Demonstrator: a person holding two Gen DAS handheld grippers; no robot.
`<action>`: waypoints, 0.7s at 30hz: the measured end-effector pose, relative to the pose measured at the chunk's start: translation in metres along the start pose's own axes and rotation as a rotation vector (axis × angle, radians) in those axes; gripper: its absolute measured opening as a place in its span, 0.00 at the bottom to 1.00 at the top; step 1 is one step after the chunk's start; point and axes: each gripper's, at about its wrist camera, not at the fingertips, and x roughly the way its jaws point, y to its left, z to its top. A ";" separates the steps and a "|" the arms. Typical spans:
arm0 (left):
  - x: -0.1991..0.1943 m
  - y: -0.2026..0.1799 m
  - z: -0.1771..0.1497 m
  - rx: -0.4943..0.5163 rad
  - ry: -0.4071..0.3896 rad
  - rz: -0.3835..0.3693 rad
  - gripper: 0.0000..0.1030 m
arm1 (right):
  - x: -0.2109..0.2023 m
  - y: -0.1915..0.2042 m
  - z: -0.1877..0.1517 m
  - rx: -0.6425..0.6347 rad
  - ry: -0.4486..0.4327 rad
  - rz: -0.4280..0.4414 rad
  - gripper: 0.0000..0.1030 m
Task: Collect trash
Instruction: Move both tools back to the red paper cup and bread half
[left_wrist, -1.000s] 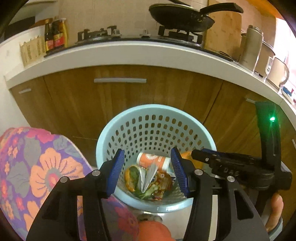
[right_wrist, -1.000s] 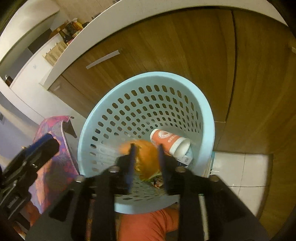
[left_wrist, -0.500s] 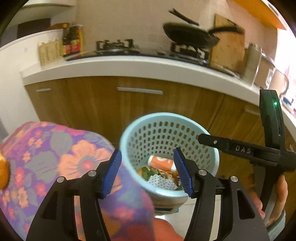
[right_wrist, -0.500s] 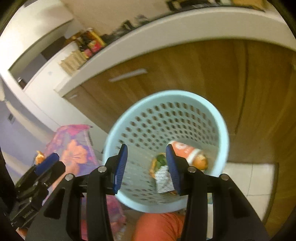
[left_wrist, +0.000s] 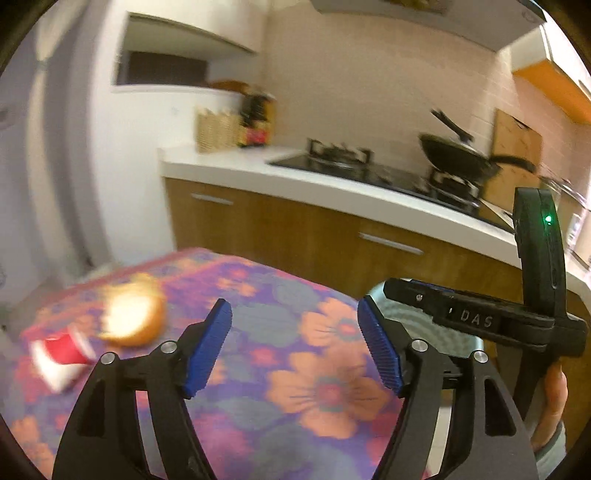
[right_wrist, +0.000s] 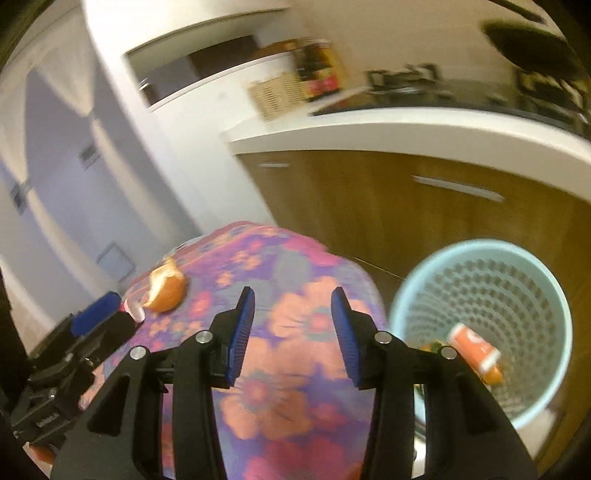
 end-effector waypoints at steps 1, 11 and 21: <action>-0.005 0.008 0.001 -0.009 -0.010 0.017 0.67 | 0.006 0.015 0.002 -0.032 0.004 0.007 0.38; -0.050 0.092 -0.006 -0.110 -0.088 0.190 0.67 | 0.052 0.106 0.003 -0.222 0.039 0.075 0.38; -0.069 0.162 -0.024 -0.235 -0.094 0.305 0.67 | 0.093 0.156 0.000 -0.332 0.065 0.087 0.38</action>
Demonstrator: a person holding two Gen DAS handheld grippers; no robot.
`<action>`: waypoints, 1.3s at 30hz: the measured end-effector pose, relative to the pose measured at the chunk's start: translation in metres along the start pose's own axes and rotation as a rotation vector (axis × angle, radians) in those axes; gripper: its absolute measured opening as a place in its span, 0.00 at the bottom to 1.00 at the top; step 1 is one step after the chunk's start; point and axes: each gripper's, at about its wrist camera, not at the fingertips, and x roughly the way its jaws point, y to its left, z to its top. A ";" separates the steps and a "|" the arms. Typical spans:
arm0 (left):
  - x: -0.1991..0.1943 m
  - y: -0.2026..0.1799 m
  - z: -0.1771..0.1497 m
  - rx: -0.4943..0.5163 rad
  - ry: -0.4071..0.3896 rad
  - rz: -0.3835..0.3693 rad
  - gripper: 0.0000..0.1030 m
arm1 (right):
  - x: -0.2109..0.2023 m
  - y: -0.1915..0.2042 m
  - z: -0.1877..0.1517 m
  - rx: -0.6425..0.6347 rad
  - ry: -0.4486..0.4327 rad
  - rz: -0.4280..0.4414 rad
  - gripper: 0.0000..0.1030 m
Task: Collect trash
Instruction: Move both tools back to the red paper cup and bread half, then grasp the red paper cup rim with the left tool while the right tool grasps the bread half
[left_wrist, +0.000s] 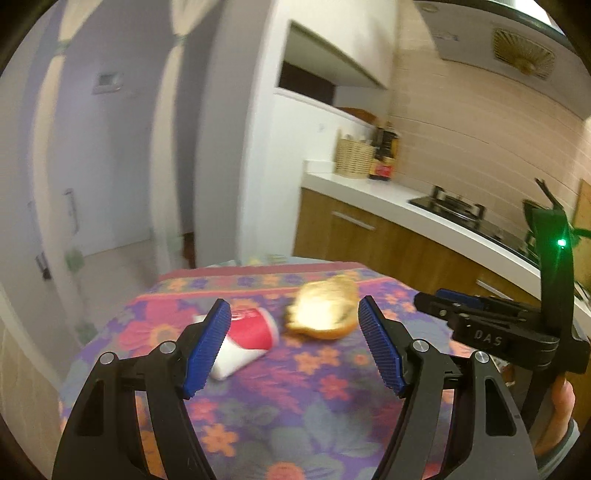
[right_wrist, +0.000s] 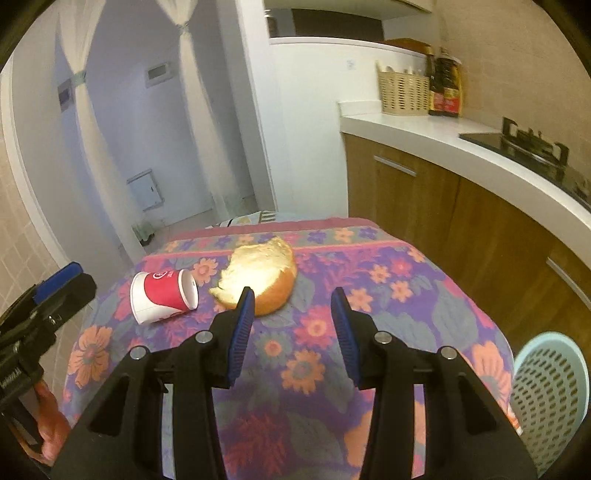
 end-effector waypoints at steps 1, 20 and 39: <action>0.002 0.008 0.000 -0.013 0.002 0.015 0.68 | 0.006 0.002 0.003 -0.006 0.003 -0.001 0.38; 0.064 0.054 -0.022 -0.060 0.083 0.208 0.68 | 0.091 0.008 0.007 -0.021 0.009 -0.031 0.44; 0.069 0.055 -0.027 -0.069 0.119 0.219 0.67 | 0.115 0.014 0.006 -0.050 0.102 -0.102 0.46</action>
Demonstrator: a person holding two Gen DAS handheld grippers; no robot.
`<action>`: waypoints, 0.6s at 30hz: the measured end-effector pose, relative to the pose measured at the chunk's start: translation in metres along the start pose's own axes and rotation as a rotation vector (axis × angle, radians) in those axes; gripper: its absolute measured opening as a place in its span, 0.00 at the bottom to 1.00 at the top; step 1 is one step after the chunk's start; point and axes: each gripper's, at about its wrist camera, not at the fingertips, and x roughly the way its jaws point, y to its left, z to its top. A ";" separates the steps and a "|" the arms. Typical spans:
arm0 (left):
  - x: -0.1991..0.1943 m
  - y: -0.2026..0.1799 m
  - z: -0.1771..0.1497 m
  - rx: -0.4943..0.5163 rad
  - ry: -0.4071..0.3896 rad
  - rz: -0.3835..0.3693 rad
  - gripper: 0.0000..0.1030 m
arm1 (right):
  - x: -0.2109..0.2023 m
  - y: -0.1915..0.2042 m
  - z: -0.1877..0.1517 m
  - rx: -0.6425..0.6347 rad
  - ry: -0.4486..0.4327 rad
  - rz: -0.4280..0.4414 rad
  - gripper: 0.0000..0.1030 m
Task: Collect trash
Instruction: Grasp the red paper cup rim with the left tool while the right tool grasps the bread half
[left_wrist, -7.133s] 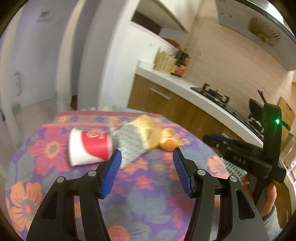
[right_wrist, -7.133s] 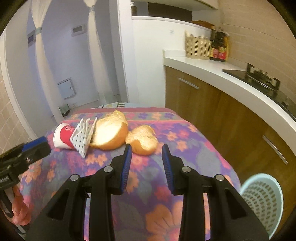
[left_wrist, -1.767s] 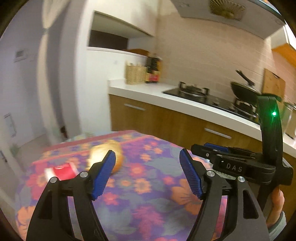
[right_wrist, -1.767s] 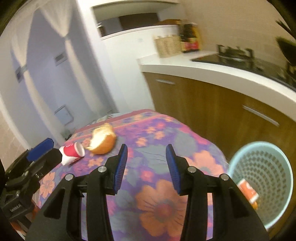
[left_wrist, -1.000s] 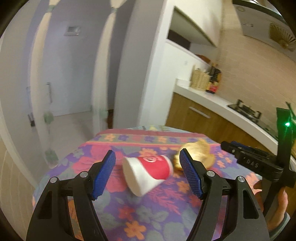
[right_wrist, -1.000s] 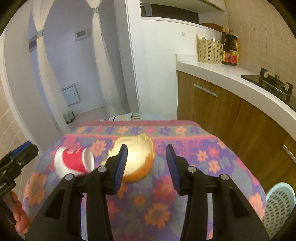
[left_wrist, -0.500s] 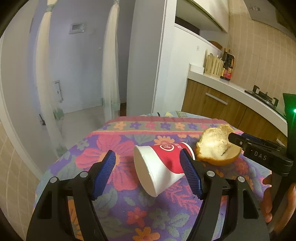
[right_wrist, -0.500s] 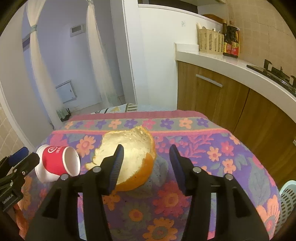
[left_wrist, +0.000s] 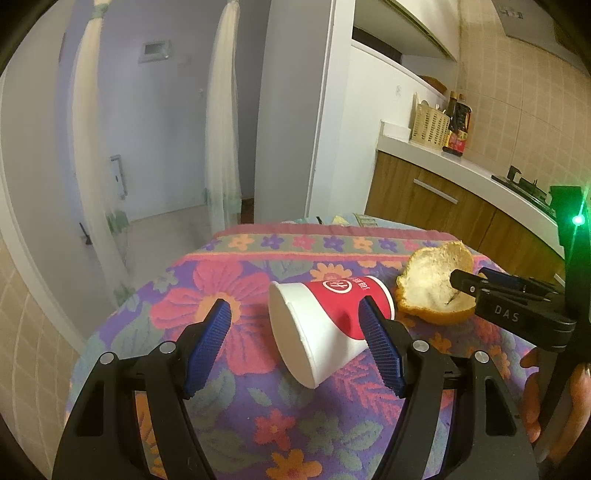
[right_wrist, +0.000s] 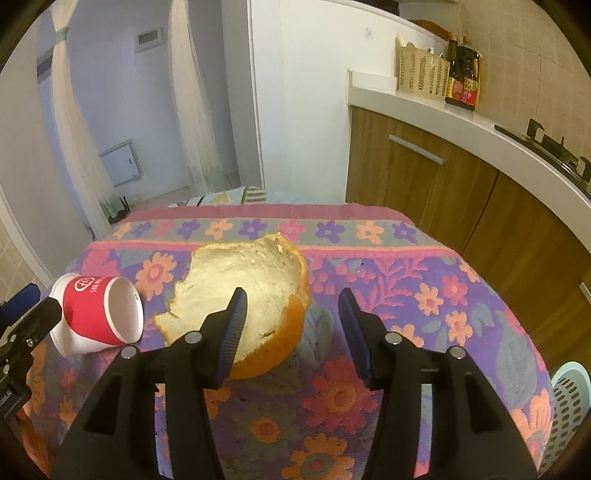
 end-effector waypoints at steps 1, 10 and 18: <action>0.001 0.001 0.000 -0.007 0.008 -0.009 0.67 | 0.001 0.000 0.000 0.002 0.008 0.000 0.46; 0.013 -0.009 -0.006 0.030 0.065 -0.053 0.51 | 0.015 0.001 -0.001 -0.005 0.086 0.033 0.43; 0.015 -0.023 -0.010 0.101 0.074 -0.054 0.15 | 0.011 0.001 -0.003 -0.011 0.080 0.045 0.17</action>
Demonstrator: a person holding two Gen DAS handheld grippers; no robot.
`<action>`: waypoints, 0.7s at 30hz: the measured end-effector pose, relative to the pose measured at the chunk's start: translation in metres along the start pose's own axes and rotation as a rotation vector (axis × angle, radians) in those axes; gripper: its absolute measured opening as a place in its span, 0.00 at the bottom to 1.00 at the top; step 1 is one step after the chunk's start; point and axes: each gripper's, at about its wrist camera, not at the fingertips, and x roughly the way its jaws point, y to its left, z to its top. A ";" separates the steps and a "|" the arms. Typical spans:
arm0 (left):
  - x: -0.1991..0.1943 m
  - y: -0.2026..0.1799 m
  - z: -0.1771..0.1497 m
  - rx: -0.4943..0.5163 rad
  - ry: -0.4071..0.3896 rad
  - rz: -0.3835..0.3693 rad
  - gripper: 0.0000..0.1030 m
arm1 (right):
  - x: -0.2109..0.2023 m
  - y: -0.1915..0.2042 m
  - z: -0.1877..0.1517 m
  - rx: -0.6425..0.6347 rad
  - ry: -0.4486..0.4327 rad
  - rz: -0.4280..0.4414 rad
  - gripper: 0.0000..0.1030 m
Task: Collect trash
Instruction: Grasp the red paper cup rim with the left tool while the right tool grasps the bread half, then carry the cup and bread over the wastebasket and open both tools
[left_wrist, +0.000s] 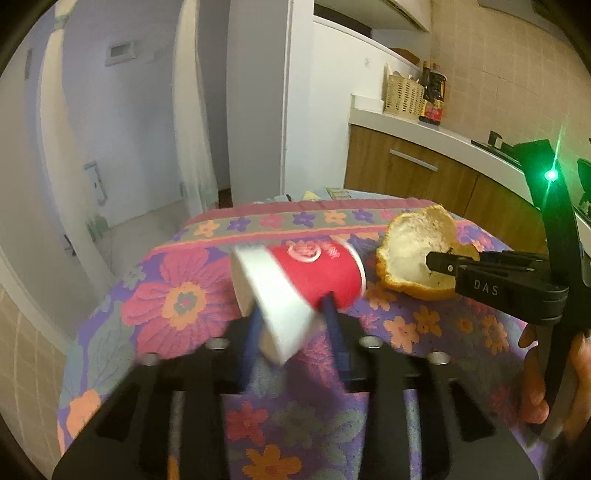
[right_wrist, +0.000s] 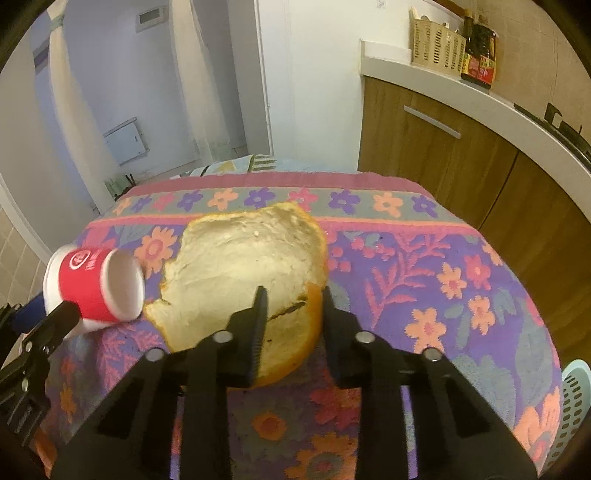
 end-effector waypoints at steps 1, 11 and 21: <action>0.002 0.002 0.000 -0.008 0.010 -0.008 0.08 | 0.000 -0.001 0.000 0.003 -0.002 0.006 0.15; 0.001 0.006 0.000 -0.028 -0.003 -0.042 0.01 | -0.009 -0.009 -0.001 0.033 -0.033 0.053 0.08; -0.006 0.007 -0.001 -0.018 -0.035 -0.058 0.01 | -0.026 -0.006 -0.004 0.018 -0.120 0.055 0.08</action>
